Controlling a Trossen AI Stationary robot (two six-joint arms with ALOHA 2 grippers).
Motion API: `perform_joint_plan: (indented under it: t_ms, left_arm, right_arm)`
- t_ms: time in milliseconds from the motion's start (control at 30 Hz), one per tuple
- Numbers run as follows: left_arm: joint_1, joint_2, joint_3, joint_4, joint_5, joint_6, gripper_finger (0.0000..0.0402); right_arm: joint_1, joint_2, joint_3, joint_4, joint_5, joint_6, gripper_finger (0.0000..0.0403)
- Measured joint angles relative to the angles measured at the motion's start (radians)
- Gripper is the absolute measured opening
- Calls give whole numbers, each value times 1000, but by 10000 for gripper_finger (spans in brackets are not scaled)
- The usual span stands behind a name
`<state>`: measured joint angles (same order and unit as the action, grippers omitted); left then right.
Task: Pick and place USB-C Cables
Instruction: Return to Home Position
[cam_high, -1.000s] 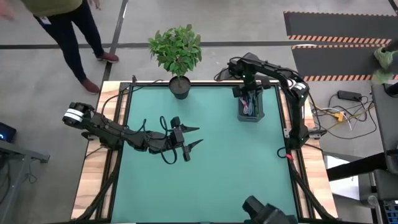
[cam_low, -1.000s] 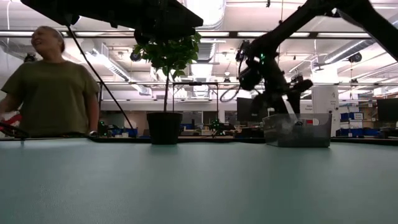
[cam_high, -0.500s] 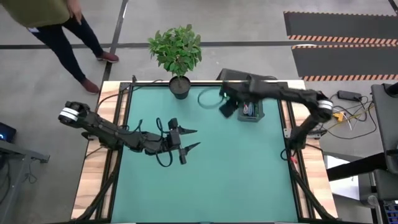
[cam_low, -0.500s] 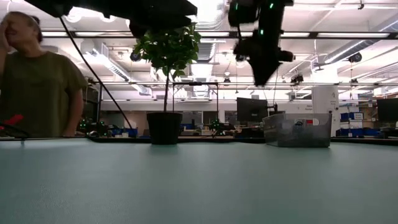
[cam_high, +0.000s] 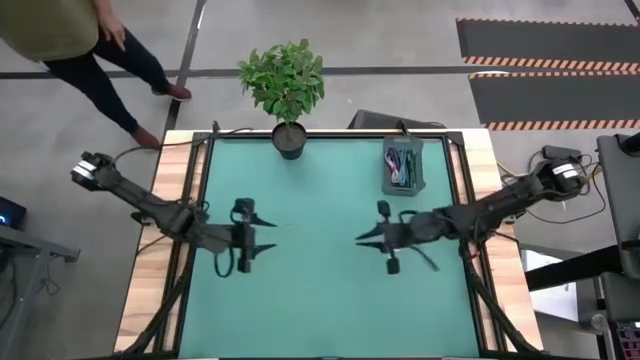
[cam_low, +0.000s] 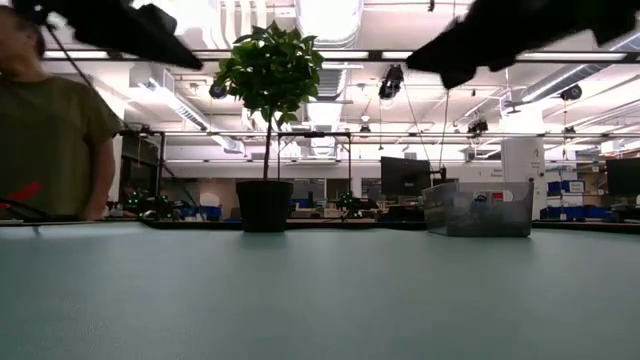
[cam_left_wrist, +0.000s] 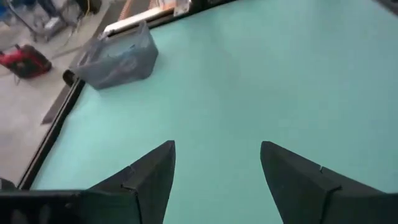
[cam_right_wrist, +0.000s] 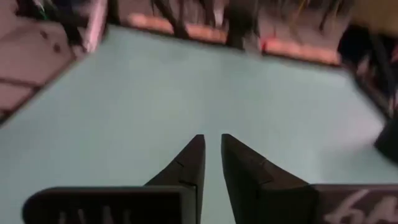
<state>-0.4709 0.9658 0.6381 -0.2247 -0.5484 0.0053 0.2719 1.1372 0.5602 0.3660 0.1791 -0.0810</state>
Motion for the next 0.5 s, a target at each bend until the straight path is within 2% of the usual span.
perform_joint_plan:
  t_ms: [133, 367, 500]
  left_arm:
    - [-23, -134, -156, 132, -2, 54, 205]
    - [4, -385, -397, 503, -11, 202, 104]
    - [66, -523, -453, 535, -15, 280, 42]
  right_arm:
    - [16, -85, -146, 192, 8, -84, 25]
    - [-52, -312, -301, 200, 19, -180, 9]
    - [-124, -463, -361, 165, -4, -208, 9]
